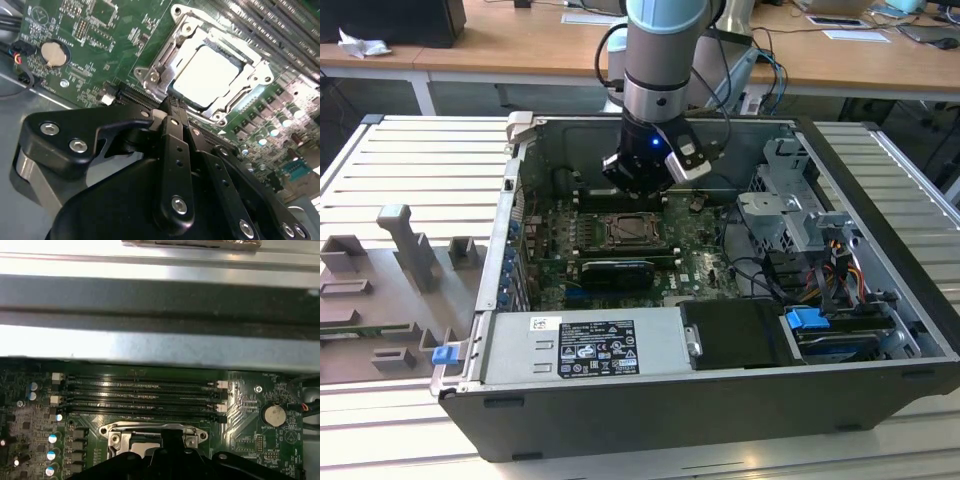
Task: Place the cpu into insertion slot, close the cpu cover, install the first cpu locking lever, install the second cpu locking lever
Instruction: 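Install the second cpu locking lever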
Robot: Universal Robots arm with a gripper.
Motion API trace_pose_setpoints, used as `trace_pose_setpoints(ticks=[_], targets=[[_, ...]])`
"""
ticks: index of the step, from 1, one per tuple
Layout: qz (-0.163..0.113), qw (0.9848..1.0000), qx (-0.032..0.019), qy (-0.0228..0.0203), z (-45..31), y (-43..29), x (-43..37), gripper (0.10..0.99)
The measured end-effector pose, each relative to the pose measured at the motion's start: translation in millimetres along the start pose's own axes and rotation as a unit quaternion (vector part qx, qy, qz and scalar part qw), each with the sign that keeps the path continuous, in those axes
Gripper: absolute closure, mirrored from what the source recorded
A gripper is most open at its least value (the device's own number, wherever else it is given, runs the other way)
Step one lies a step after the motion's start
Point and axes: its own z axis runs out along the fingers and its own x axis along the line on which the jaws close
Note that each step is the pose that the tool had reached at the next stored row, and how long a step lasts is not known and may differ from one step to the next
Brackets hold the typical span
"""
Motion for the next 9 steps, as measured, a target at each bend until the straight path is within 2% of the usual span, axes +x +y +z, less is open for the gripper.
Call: trace_pose_setpoints(ticks=[3, 6, 9], targets=[[0.0, 1.0, 0.0001, 0.0001, -1.0, -3.8, 0.2, 0.98], [0.0, 1.0, 0.0, 0.0, -14.3, -2.7, 0.2, 0.98], [0.0, 1.0, -0.0002, -0.0001, -16.4, -3.9, 0.1, 0.98]])
